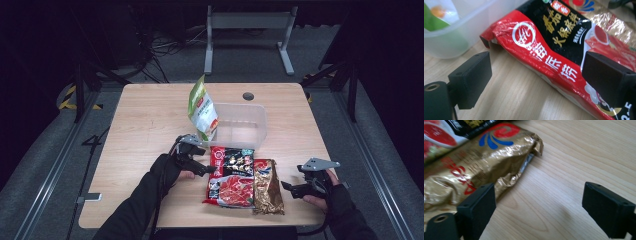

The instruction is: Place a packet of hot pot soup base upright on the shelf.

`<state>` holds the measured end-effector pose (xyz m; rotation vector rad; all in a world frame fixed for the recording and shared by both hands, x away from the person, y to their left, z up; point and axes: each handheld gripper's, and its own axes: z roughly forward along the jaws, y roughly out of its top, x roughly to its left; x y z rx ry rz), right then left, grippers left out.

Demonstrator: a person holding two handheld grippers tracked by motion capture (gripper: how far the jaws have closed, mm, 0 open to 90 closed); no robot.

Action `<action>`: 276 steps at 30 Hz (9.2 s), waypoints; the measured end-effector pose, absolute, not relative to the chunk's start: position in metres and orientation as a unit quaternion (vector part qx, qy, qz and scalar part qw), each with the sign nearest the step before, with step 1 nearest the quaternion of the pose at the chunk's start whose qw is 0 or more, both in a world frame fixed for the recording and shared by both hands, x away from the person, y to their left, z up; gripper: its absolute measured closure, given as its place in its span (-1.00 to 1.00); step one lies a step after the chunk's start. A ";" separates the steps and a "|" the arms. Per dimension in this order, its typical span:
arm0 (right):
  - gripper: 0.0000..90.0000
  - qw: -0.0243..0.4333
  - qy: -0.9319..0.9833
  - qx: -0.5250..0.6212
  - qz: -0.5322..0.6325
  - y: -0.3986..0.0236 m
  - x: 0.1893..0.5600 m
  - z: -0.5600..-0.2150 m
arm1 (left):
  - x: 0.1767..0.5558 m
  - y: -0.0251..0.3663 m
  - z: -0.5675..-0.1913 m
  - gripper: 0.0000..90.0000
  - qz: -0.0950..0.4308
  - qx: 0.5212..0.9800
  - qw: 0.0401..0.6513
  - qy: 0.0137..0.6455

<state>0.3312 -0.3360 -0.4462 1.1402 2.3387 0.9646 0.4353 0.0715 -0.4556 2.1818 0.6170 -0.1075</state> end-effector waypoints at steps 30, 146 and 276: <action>-0.64 0.065 0.850 0.374 0.365 -0.318 0.315 -0.443 | 0.380 0.139 -0.451 -0.77 0.046 0.880 0.409 0.238; 0.95 0.266 0.768 0.247 0.528 -0.208 0.389 -0.285 | 0.355 0.196 -0.457 -0.76 0.040 0.844 0.449 0.290; 0.47 0.244 0.813 0.249 0.466 -0.237 0.462 -0.339 | 0.351 0.200 -0.457 -0.77 0.037 0.844 0.446 0.295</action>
